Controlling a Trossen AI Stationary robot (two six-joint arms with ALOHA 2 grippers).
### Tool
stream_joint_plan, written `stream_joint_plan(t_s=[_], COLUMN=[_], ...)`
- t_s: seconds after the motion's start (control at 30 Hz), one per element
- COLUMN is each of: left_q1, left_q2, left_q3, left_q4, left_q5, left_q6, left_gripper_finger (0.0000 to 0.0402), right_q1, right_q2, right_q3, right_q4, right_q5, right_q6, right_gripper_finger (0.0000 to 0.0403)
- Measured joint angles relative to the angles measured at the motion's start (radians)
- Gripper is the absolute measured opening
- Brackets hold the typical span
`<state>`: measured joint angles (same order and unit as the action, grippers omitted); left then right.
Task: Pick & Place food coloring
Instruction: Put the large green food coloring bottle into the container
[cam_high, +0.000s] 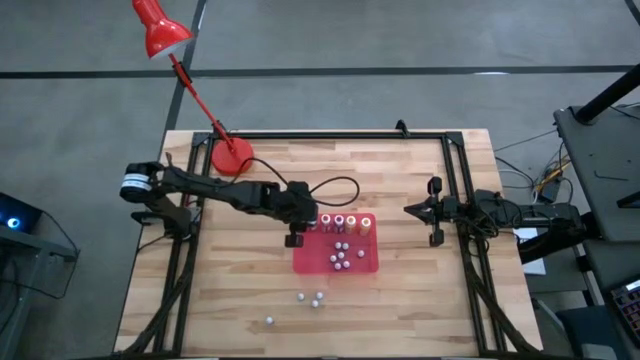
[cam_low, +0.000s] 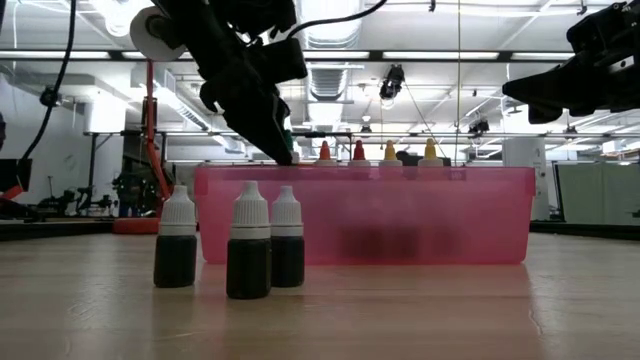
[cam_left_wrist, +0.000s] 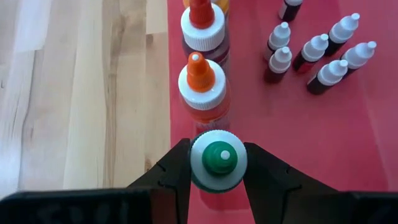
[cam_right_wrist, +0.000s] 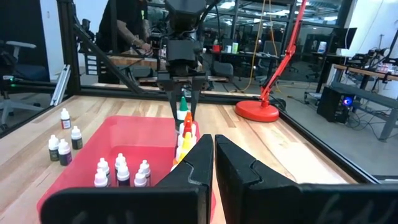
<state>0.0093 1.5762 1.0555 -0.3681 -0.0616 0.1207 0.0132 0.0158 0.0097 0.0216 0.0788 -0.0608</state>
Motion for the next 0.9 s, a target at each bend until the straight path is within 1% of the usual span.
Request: stream_joint_plan(t_s=[0.53, 0.9], left_q1=[0.010, 0.010], left_q2=[0.018, 0.017], left_q3=[-0.013, -0.013], left_q4=[0.039, 0.041], left_q5=[-0.002, -0.003], left_q6=[-0.008, -0.028], left_gripper_finger=[0.0097, 0.0134], right_q1=[0.000, 0.000], right_q2=[0.000, 0.000], right_q3=[0.000, 0.000], right_q4=[0.000, 0.000], right_q5=[0.000, 0.000], right_q6=[0.000, 0.000], right_gripper_finger=[0.0009, 0.0009])
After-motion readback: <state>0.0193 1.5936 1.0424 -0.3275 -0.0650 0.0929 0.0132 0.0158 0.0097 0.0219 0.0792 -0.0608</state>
